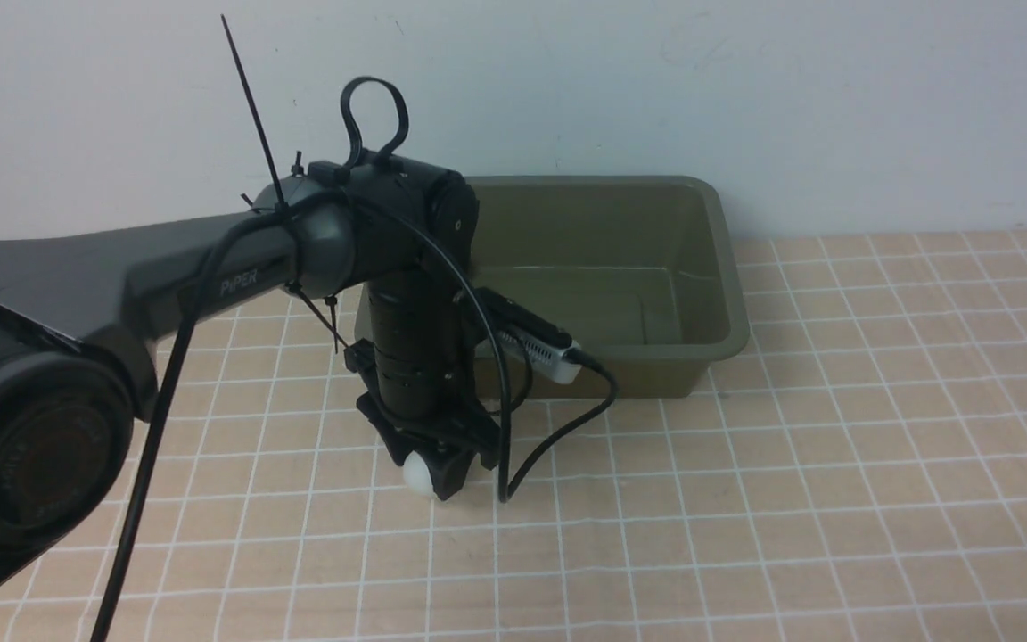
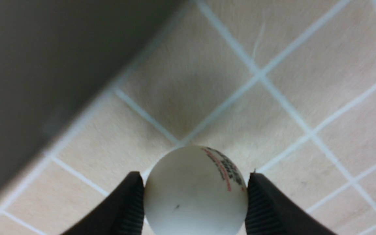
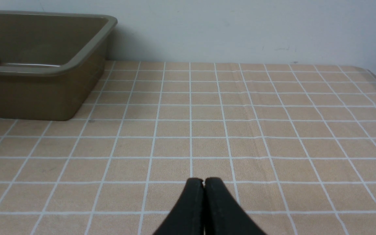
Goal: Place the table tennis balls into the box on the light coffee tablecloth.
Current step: 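Reach for and grasp a ping pong ball on the table beside the basket, then drop the ball into the bin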
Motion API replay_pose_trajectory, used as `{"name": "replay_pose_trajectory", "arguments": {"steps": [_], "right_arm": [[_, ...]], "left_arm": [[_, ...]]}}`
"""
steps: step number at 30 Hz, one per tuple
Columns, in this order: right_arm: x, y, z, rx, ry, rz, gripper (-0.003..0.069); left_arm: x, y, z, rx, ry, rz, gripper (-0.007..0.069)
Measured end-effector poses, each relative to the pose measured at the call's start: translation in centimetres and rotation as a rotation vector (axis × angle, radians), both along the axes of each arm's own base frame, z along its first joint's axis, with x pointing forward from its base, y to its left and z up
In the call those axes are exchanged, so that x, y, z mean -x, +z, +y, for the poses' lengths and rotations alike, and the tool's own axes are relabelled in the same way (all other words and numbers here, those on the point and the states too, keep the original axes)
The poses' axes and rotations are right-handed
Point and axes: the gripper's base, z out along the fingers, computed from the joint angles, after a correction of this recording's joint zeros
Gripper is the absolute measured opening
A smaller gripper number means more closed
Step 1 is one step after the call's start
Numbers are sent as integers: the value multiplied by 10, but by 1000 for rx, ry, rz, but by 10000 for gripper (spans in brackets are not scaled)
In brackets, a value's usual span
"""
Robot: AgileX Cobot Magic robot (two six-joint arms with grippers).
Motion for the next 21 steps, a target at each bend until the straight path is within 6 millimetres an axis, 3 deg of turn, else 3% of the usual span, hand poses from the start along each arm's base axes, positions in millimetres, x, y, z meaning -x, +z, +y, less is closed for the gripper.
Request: {"name": "replay_pose_trajectory", "arguments": {"steps": [5, 6, 7, 12, 16, 21], "right_arm": [[0, 0, 0, 0, 0, 0, -16], [0, 0, 0, 0, 0, 0, -16], [0, 0, 0, 0, 0, 0, -16], [0, 0, 0, 0, 0, 0, -16], [0, 0, 0, 0, 0, 0, -16], [0, 0, 0, 0, 0, 0, -16]], "left_arm": [[-4, 40, -10, 122, 6, -73, 321], [-4, 40, -10, 126, 7, -71, 321], [-5, 56, -14, 181, 7, -96, 321], [-7, 95, -25, 316, -13, -160, 321], [-9, 107, -27, 341, -48, -196, 321], [-19, 102, -27, 322, -69, -283, 321]]}}
